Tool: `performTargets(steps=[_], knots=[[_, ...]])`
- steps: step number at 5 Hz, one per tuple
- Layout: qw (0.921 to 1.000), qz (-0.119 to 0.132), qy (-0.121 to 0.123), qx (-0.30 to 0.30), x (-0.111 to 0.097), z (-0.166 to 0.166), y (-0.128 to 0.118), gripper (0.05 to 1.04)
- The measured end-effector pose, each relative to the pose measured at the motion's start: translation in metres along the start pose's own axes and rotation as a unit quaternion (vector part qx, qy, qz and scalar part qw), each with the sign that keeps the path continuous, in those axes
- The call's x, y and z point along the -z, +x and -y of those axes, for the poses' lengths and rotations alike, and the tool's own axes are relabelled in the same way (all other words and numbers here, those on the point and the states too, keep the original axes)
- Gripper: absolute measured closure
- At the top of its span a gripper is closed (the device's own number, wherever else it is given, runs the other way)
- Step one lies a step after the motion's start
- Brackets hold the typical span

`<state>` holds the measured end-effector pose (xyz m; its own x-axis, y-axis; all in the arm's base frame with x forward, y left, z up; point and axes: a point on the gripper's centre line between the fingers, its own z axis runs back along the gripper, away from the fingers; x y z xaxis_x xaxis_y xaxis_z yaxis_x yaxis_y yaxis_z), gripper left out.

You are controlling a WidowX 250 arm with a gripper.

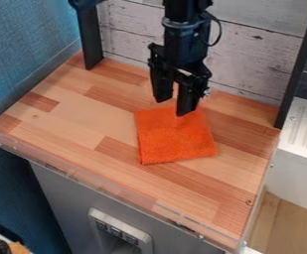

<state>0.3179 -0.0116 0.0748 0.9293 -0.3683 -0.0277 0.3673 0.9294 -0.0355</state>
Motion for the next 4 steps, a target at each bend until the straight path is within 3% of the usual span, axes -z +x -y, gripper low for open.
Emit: performTargets(steps=[1, 2, 3, 4], knots=[[0.9999, 0.01, 0.01, -0.006, 0.009, -0.004, 0.004, 0.712], [0.9997, 0.007, 0.021, -0.012, 0.023, -0.006, 0.002, 0.926], [0.9995, 0.011, 0.03, -0.007, 0.029, -0.002, 0.004, 1.016], [0.9994, 0.013, 0.032, -0.006, 0.035, -0.001, 0.004, 1.02]])
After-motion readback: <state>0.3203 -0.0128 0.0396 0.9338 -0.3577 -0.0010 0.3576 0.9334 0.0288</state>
